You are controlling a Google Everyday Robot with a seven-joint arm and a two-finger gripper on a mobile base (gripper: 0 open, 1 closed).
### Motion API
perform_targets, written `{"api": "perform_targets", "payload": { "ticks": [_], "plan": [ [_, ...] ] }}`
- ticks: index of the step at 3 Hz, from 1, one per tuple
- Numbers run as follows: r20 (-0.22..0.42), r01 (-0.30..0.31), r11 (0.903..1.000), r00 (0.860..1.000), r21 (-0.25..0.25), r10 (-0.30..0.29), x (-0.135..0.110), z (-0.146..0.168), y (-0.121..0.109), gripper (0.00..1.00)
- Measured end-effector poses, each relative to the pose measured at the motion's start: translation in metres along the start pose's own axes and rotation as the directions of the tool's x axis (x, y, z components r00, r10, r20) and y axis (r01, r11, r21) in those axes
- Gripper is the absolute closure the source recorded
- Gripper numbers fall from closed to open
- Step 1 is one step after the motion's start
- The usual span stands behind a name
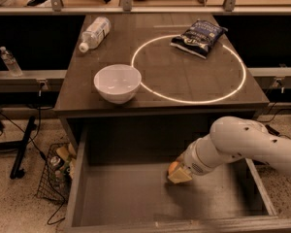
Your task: Pick orange from top drawer and place on counter
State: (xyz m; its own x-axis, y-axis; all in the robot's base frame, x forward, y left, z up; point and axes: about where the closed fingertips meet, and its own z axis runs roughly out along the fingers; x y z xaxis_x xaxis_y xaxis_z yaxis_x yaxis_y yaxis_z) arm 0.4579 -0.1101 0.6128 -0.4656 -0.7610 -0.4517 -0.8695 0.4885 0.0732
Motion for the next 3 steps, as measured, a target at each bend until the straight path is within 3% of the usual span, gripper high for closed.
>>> {"api": "perform_targets", "payload": {
  "ticks": [1,2,3],
  "plan": [
    [0.014,-0.016,0.9998,1.000,0.010,0.016,-0.008,-0.015,-0.002,0.86],
    [0.049,-0.031,0.9983,0.998,0.050,0.028,-0.020,-0.062,-0.012,1.00],
    [0.090,-0.036,0.9913,0.996,0.126,0.025,-0.035,-0.131,-0.030,1.00]
  ]
}}
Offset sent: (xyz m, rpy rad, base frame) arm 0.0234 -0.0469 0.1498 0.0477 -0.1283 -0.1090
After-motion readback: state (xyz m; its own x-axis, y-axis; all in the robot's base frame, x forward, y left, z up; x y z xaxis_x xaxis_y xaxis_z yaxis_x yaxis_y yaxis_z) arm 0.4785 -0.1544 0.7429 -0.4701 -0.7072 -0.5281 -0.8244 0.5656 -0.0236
